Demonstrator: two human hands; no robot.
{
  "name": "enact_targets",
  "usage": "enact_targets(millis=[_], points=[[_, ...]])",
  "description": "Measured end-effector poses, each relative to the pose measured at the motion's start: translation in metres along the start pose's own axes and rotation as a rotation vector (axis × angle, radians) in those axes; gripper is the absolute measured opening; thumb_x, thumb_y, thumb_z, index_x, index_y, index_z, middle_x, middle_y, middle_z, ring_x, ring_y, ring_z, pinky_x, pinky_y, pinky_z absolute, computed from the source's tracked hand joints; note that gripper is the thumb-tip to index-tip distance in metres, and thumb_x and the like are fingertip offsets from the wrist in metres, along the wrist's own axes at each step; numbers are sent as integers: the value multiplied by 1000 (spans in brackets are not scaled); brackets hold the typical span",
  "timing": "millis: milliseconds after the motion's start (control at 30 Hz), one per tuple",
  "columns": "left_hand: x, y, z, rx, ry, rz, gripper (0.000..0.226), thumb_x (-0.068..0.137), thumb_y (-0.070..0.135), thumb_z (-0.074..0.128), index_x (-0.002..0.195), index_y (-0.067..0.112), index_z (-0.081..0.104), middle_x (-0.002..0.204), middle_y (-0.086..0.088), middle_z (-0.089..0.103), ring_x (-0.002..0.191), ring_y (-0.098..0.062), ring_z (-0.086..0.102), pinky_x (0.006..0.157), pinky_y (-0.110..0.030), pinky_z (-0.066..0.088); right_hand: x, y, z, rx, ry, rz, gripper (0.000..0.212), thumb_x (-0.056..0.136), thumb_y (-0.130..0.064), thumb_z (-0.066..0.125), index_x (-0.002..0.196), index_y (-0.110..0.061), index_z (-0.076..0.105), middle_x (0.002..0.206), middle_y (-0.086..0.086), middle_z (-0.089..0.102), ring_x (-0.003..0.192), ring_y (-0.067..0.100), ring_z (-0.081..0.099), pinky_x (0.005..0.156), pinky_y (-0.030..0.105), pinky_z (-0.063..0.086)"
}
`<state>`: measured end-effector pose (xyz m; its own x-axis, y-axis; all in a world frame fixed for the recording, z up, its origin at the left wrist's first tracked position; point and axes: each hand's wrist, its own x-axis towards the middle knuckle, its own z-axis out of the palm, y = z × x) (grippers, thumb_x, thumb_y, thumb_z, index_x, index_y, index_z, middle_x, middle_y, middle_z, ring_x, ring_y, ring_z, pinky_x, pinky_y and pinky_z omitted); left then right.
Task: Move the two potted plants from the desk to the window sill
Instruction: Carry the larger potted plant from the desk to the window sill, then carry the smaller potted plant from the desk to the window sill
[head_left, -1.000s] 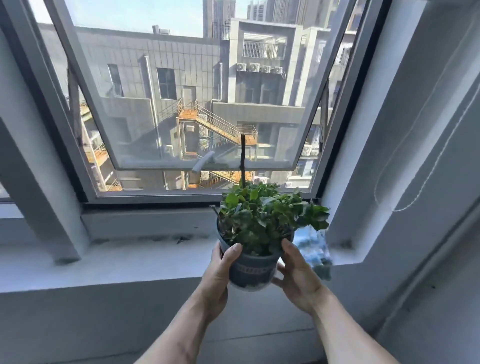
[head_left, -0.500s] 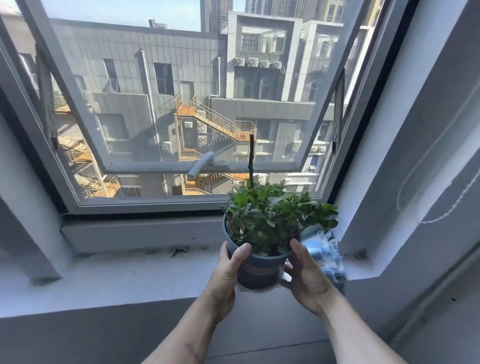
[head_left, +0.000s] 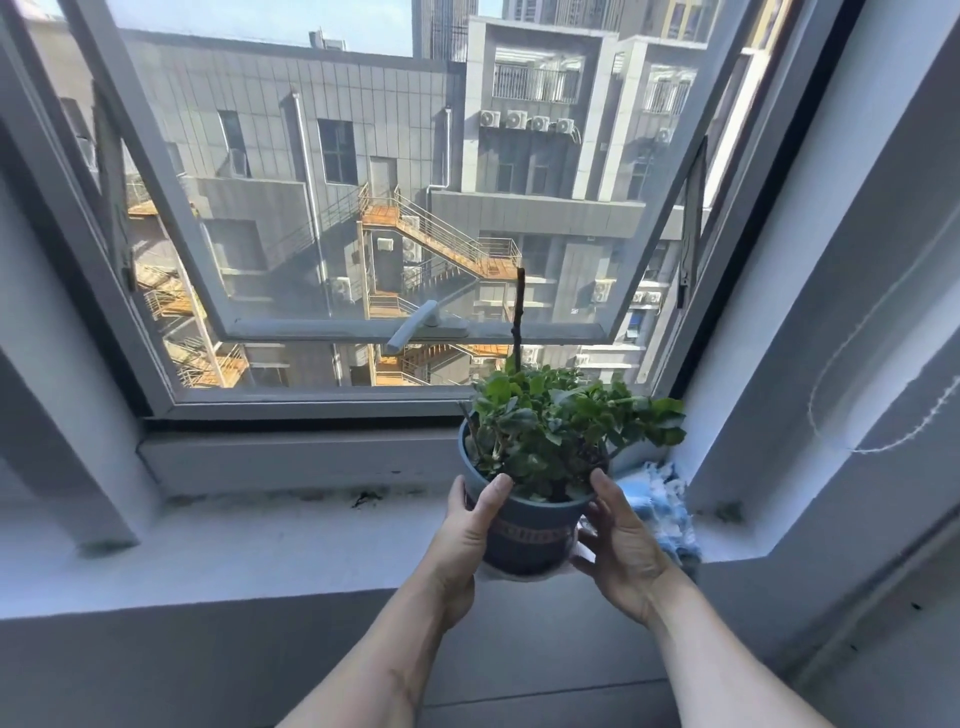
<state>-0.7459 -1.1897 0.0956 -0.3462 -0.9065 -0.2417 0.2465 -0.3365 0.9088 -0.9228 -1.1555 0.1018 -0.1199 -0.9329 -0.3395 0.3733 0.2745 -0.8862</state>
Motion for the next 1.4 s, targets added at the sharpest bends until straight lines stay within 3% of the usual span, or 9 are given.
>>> enact_targets(millis=[67, 200, 300, 467, 667, 933, 1067, 1233, 1400], points=[[-7, 5, -3, 11, 10, 7, 131, 44, 84, 70, 154, 31, 21, 159, 2, 35, 142, -21, 32, 107, -43, 26, -3, -3, 0, -18, 11, -18, 128, 27, -82, 79, 143, -33, 53, 157, -7, 46, 147, 15, 31, 118, 50, 21], [-34, 9, -19, 14, 63, -3, 158, 24, 92, 64, 158, 32, 6, 166, 6, 12, 151, -20, 10, 116, -49, 9, -17, -2, 3, -14, 42, -87, 137, 14, -88, 74, 139, -36, 49, 144, -7, 47, 136, 10, 37, 102, 42, 22], [-67, 11, -33, -34, 118, 36, 149, 31, 91, 64, 157, 30, 15, 165, 7, 15, 150, -18, 11, 116, -49, 9, -32, 1, 11, 28, 52, -112, 144, 13, -88, 73, 144, -34, 47, 136, -6, 49, 130, 13, 40, 101, 42, 25], [-149, 22, -64, -70, 223, 102, 127, 26, 92, 63, 138, 35, 40, 161, 9, 23, 149, -14, 14, 113, -41, 13, -76, 11, 32, 118, -5, -134, 145, 10, -89, 72, 141, -34, 46, 157, 2, 43, 142, 19, 36, 115, 48, 23], [-291, 24, -92, -120, 408, 210, 151, 23, 92, 63, 154, 30, 23, 163, 10, 18, 150, -16, 13, 116, -46, 10, -168, 34, 83, 73, -264, -111, 162, 22, -91, 70, 161, -32, 13, 171, 3, 14, 156, 20, 11, 121, 50, 12], [-507, -14, -128, -208, 695, 357, 158, 22, 92, 64, 158, 29, 13, 165, 8, 13, 150, -17, 10, 117, -47, 7, -311, 113, 191, -28, -606, 1, 158, 24, -84, 78, 160, -29, 20, 169, 2, 21, 155, 20, 15, 120, 47, 19], [-613, -36, -152, -268, 893, 449, 138, 45, 89, 62, 157, 24, 16, 164, 5, 17, 150, -17, 15, 119, -45, 8, -377, 164, 248, -47, -752, 55, 156, 26, -84, 79, 160, -29, 21, 168, 2, 23, 155, 21, 16, 119, 47, 21], [-777, -62, -182, -287, 1161, 533, 141, 38, 88, 65, 157, 29, 17, 162, 10, 20, 149, -16, 14, 115, -44, 15, -483, 237, 330, -142, -978, 155, 160, 20, -85, 77, 159, -26, 25, 166, 1, 28, 154, 21, 21, 118, 46, 24], [-923, -95, -198, -305, 1400, 562, 106, 67, 76, 51, 157, 31, 18, 163, 8, 21, 149, -19, 17, 114, -45, 15, -599, 297, 396, -233, -1158, 213, 147, 30, -84, 75, 157, -22, 32, 158, -5, 39, 151, 19, 28, 110, 41, 27]])
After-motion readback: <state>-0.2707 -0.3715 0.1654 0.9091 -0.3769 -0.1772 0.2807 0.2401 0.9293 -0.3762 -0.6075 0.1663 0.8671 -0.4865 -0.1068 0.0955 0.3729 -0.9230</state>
